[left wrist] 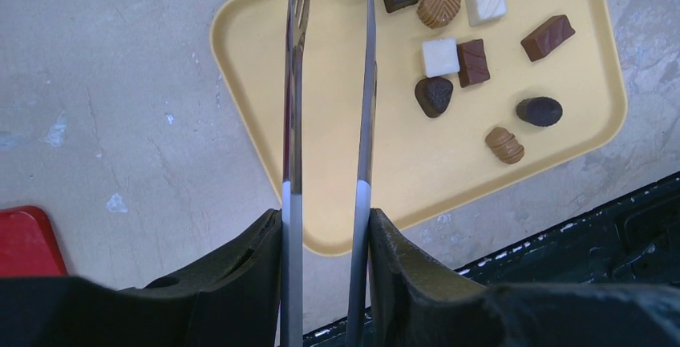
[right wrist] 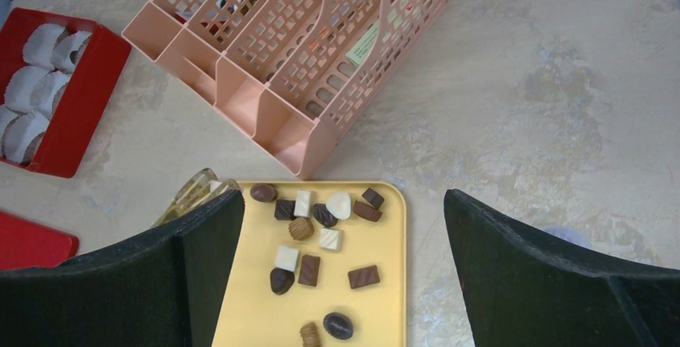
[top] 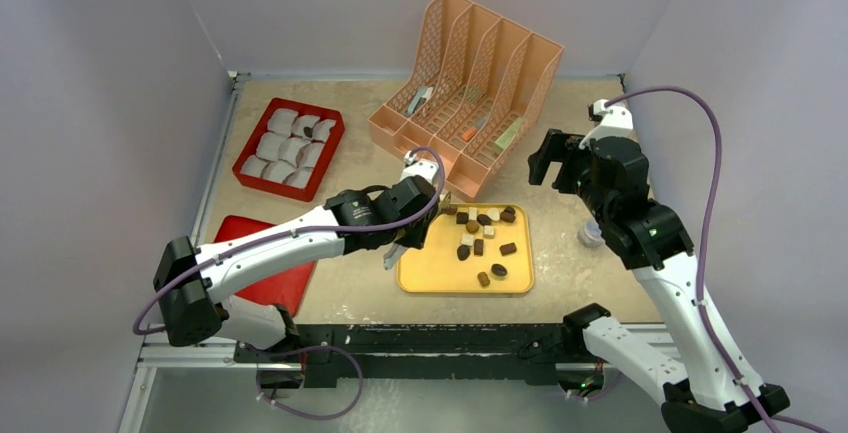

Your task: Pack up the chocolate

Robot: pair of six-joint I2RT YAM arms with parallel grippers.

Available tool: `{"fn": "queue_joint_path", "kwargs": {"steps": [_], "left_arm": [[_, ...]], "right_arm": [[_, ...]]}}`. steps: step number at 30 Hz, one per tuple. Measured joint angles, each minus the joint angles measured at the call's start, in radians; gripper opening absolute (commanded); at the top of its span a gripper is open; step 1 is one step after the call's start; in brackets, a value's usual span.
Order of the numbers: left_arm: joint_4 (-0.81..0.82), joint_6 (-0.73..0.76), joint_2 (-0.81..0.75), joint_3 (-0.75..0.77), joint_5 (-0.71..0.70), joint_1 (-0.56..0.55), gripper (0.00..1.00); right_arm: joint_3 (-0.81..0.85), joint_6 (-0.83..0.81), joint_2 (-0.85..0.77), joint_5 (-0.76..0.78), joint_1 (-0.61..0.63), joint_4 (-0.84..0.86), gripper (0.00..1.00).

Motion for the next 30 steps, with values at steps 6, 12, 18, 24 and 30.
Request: {"fn": "queue_joint_path", "kwargs": {"steps": [6,12,18,24,30], "left_arm": [[-0.014,-0.006,-0.011,0.003,-0.067,0.010,0.26],[-0.052,0.017,0.014,0.063,-0.088,0.112,0.26],[-0.076,0.062,0.048,0.140,-0.098,0.272,0.26],[-0.074,0.092,0.091,0.232,-0.087,0.473,0.26],[-0.076,0.117,0.180,0.338,-0.085,0.673,0.26]], "right_arm": [[-0.003,0.000,-0.003,-0.001,0.000,0.004,0.96],[-0.017,0.002,-0.016,-0.004,0.000,0.018,0.96],[-0.042,0.007,-0.019,-0.016,0.000,0.034,0.96],[-0.059,0.015,-0.019,-0.042,0.000,0.050,0.96],[-0.059,0.019,-0.019,-0.058,0.000,0.057,0.96]]}}
